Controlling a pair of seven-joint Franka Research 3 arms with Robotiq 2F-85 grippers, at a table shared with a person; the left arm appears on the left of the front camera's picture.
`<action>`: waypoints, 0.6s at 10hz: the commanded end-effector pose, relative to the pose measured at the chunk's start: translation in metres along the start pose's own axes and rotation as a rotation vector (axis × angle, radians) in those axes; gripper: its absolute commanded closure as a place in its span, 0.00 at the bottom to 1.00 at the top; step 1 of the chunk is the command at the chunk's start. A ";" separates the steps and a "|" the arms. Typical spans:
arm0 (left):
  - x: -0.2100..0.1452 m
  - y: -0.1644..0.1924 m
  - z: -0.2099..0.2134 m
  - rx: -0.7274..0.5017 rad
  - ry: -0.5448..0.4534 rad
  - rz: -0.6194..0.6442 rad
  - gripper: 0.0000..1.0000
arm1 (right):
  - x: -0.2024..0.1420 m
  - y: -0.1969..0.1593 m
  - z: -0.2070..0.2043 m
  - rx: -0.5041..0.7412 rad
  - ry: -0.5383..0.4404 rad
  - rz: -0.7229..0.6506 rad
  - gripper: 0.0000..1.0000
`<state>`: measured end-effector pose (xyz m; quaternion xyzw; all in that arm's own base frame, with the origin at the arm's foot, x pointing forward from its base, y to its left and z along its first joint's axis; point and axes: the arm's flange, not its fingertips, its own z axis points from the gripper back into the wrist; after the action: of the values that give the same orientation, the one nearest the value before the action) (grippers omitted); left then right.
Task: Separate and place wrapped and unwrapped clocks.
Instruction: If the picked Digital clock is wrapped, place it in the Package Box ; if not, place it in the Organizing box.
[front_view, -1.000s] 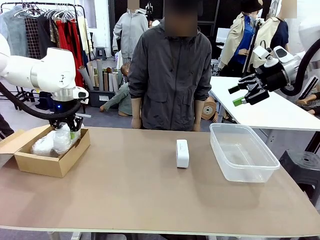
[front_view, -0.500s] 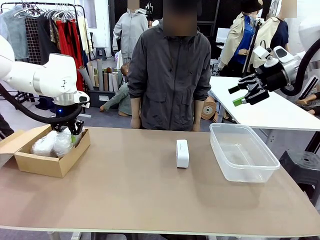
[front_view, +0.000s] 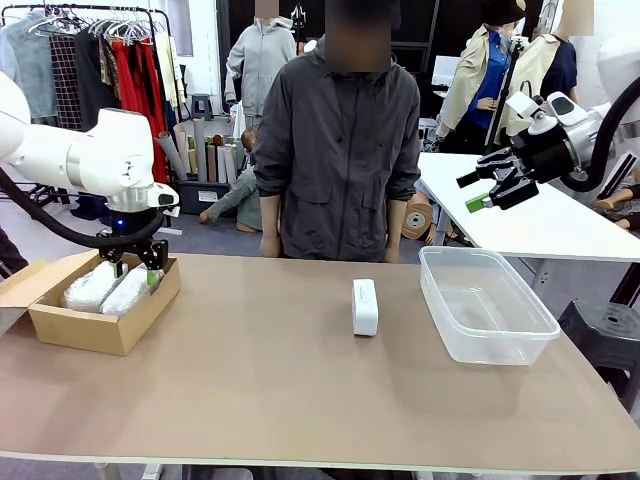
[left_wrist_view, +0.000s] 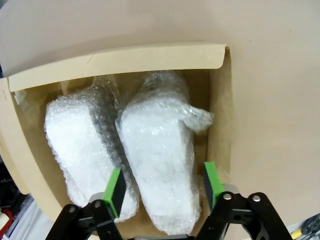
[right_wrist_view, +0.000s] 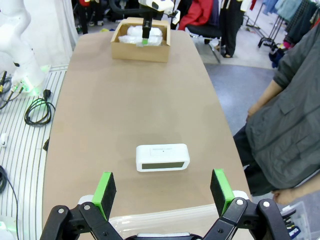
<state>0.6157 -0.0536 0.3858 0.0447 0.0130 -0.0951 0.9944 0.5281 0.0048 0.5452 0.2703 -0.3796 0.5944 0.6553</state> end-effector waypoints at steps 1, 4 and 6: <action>-0.002 0.007 0.000 -0.014 -0.016 -0.010 0.00 | 0.002 0.001 0.000 0.000 -0.003 0.004 0.00; -0.004 0.005 0.010 -0.012 -0.031 -0.010 0.00 | 0.002 0.001 0.000 0.000 -0.003 0.004 0.00; -0.007 0.004 0.020 -0.006 -0.049 -0.005 0.00 | 0.002 0.001 0.000 0.000 -0.003 0.004 0.00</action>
<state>0.6153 -0.0532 0.4014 0.0451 -0.0020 -0.0959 0.9944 0.5281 0.0048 0.5452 0.2703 -0.3796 0.5944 0.6553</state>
